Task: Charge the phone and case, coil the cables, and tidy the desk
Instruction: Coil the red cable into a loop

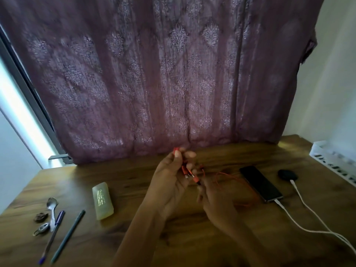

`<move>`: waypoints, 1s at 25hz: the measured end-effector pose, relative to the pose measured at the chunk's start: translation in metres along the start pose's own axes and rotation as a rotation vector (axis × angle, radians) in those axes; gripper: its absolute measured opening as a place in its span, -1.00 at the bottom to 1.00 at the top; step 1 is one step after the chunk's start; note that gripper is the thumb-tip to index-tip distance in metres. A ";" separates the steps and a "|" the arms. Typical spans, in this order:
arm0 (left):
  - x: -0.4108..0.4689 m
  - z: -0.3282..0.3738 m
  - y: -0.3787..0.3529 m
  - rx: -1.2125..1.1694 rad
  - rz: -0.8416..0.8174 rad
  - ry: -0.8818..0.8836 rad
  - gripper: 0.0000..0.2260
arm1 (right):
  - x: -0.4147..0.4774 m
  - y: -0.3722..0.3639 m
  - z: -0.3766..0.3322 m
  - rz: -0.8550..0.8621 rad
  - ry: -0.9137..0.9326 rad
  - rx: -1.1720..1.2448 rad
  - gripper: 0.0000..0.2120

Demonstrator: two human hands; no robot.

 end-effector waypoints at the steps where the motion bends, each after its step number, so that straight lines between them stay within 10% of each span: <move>1: 0.004 0.001 0.003 0.019 0.044 -0.068 -0.83 | -0.006 0.000 -0.002 -0.001 0.017 -0.023 -0.71; 10: 0.018 -0.008 0.033 0.619 0.307 -0.529 -0.88 | -0.032 0.058 -0.035 0.399 0.494 -0.394 -0.63; 14: 0.014 -0.020 0.034 0.735 0.200 -0.474 -0.88 | -0.021 0.084 -0.048 0.522 0.635 -0.330 -0.49; 18: 0.006 -0.033 0.019 0.933 -0.043 -0.398 -0.81 | 0.000 0.103 -0.051 0.650 0.676 -0.244 -0.74; 25: -0.016 -0.044 -0.011 0.497 -0.244 -0.066 -0.59 | 0.036 0.111 -0.039 0.545 0.491 0.028 -0.81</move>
Point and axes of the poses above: each hand's wrist, its own x-axis towards the middle knuckle, its own y-axis out of the back of the hand, z = x × y, the point moved 3 cm from there along x, towards the middle knuckle, and after that the axes turned 7 degrees about z, right-handed, at the moved point
